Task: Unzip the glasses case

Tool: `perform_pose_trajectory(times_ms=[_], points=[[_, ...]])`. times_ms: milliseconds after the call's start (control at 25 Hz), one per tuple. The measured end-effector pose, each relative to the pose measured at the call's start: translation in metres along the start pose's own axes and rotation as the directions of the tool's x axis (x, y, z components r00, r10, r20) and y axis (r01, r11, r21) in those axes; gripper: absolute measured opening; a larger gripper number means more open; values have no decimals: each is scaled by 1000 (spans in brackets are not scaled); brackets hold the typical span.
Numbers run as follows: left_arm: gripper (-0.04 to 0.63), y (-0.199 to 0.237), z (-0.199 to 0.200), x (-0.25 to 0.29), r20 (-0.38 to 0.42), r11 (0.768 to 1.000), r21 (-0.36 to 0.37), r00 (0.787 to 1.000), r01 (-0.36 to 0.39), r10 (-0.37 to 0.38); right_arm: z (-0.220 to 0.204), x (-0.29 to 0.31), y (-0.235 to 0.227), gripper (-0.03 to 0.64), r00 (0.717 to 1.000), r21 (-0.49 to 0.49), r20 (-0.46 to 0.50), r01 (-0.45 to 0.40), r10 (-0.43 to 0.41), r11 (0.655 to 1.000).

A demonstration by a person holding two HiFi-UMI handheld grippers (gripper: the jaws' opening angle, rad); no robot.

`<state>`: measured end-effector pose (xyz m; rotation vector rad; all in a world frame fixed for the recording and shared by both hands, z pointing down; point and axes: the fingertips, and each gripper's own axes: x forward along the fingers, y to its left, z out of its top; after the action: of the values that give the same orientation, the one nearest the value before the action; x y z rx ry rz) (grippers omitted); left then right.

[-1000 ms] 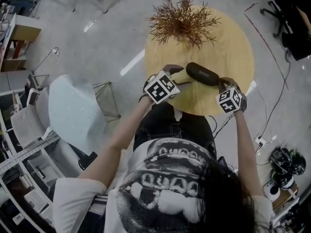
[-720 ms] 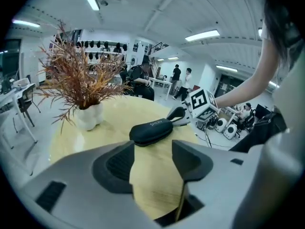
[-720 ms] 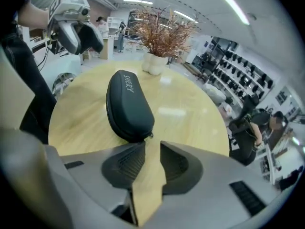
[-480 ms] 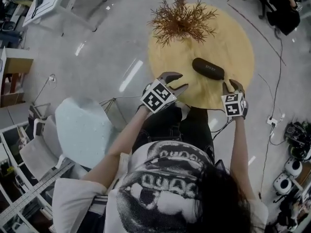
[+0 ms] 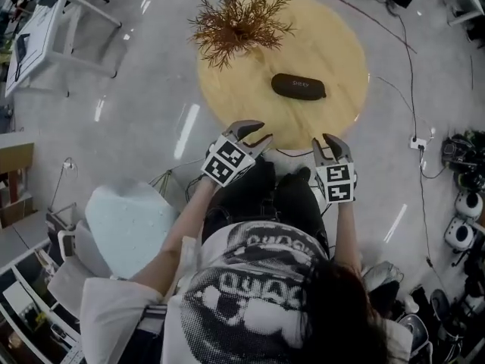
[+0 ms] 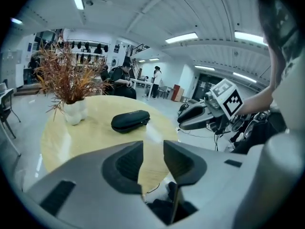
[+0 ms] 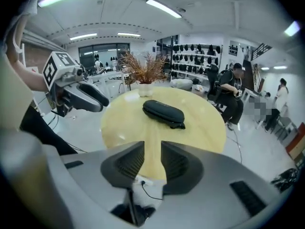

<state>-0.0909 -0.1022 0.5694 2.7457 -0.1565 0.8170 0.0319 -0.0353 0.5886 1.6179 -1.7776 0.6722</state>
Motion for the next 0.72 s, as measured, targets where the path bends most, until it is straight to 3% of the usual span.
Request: perform_pose_trajectory(times_ms=[200, 720], points=[[139, -20, -12, -5, -23, 1000, 17, 1000, -6, 6, 6, -19, 20, 109, 999, 10, 40, -36, 36, 999], [134, -92, -15, -32, 38, 992, -35, 992, -120, 122, -1, -92, 49, 106, 966, 32, 225, -137, 127, 990]])
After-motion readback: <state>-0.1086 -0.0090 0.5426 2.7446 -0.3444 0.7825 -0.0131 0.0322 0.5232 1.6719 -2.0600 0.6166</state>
